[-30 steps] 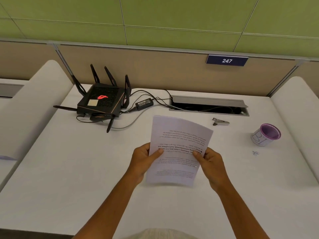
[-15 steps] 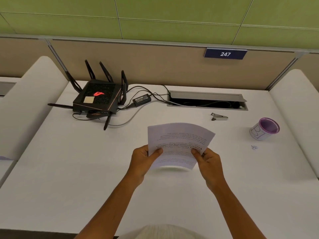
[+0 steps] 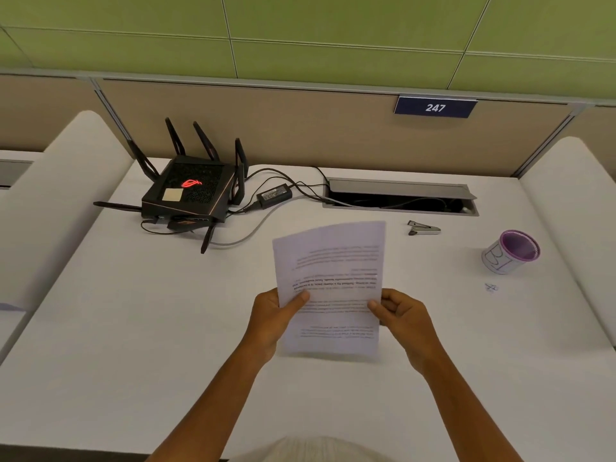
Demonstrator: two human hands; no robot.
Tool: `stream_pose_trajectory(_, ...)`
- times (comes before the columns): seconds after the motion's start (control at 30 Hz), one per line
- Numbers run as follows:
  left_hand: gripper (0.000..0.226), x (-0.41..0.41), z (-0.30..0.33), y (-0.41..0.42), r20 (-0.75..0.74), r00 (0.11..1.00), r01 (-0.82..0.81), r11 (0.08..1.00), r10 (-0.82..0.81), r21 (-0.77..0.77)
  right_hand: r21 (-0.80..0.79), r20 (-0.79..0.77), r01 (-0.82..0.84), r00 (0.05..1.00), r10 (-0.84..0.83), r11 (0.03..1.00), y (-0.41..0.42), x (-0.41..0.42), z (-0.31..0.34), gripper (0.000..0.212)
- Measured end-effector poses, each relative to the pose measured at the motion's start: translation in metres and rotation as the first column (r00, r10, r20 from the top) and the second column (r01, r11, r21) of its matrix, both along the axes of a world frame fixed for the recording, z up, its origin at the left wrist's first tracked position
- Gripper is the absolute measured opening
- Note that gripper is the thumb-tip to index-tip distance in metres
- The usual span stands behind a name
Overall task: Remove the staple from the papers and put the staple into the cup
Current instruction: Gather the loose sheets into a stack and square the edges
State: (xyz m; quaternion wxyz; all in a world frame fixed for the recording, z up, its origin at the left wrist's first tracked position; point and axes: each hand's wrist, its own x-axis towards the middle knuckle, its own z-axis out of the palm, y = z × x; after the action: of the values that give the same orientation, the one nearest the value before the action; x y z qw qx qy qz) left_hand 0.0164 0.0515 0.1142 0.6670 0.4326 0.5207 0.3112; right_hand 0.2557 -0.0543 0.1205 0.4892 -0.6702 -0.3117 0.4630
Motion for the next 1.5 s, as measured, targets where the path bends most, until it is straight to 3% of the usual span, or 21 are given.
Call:
stream_pose_trajectory(0.3, 0.037, -0.006, -0.004, -0.016, 0.277, 0.916, -0.217, 0.940, 0.289, -0.265, -0.038, -0.376, 0.073, 0.923, -0.082, 0.997, -0.025, -0.009, -0.012, 0.038)
stream_pose_trajectory(0.43, 0.041, 0.003, -0.010, -0.033, 0.333, 0.880, -0.221, 0.912, 0.339, -0.346, -0.054, -0.407, 0.153, 0.899, -0.162, 0.987, -0.024, -0.033, -0.016, 0.035)
stream_pose_trajectory(0.6, 0.047, 0.003, -0.023, -0.048, 0.316, 0.887, -0.214, 0.907, 0.337, -0.364, -0.116, -0.301, 0.228, 0.919, -0.253, 0.967, -0.018, -0.033, -0.020, 0.032)
stream_pose_trajectory(0.77, 0.047, -0.038, -0.034, -0.032, 0.274, 0.897, -0.233, 0.897, 0.348, -0.377, -0.191, -0.145, 0.117, 0.979, -0.146, 0.975, -0.020, 0.005, -0.016, 0.033)
stream_pose_trajectory(0.9, 0.037, -0.067, -0.036, -0.020, 0.066, 0.993, -0.078, 0.965, 0.097, -0.252, -0.236, -0.059, 0.012, 0.998, -0.027, 0.972, -0.020, 0.028, -0.010, 0.029)
stream_pose_trajectory(1.03, 0.037, -0.064, -0.024, -0.005, -0.078, 0.993, 0.078, 0.983, -0.092, -0.167, -0.230, 0.009, -0.036, 0.999, 0.038, 0.973, -0.013, 0.032, -0.005, 0.020)
stream_pose_trajectory(1.33, 0.013, -0.038, -0.008, 0.010, -0.124, 0.989, -0.069, 0.995, 0.077, 0.073, -0.031, 0.140, 0.142, 0.981, -0.136, 0.989, -0.002, 0.015, 0.000, 0.012)
stream_pose_trajectory(1.5, 0.012, -0.035, -0.019, 0.000, -0.157, 0.985, -0.059, 0.993, 0.075, 0.105, -0.028, 0.139, 0.203, 0.970, -0.197, 0.979, -0.006, 0.007, -0.014, 0.017)
